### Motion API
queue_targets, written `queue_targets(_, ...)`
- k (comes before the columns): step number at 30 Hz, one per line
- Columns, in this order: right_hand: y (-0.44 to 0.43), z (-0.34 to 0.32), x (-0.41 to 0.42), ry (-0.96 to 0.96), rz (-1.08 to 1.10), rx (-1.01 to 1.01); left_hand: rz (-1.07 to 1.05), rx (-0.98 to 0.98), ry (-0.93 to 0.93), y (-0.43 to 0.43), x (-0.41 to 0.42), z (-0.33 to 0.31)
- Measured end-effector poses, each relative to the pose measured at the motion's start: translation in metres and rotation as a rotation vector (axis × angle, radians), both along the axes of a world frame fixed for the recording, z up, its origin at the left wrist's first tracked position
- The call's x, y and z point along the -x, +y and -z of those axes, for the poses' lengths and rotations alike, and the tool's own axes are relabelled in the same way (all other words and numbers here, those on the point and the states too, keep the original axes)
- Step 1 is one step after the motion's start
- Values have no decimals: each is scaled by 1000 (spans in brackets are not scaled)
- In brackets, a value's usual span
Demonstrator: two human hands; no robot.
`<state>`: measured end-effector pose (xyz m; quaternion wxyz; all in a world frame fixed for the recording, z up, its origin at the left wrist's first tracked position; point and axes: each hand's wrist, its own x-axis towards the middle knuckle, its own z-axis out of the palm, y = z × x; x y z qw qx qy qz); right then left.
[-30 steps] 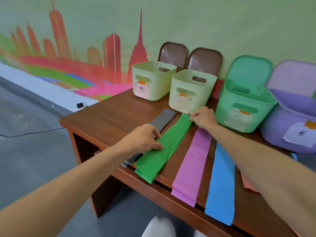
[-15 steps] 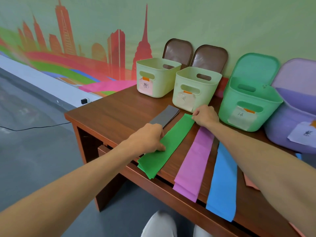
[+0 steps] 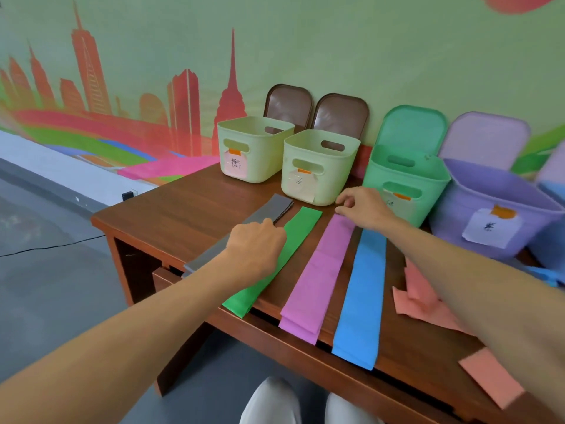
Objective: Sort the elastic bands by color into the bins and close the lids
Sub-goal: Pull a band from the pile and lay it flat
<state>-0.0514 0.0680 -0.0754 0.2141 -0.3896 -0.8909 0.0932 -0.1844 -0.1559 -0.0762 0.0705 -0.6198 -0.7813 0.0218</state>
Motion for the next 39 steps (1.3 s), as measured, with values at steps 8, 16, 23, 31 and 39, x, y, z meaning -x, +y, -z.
queue_targets(8,-9,-29,-113,-181,-64,99,182,-199,-493,44,-64,-2)
queue_targets(16,1,-13,-204,-45,67,134,178,-301,-933,100,-148,16)
queue_targets(23,8,20,-243,116,106,106,140,-305,-1103,153,-197,33)
queue_targets(31,17,45,-244,-35,-9,58,77,-376,-1038,168,-215,55)
queue_targets(39,11,47,-245,195,-19,39,247,-508,-1053,160,-213,56)
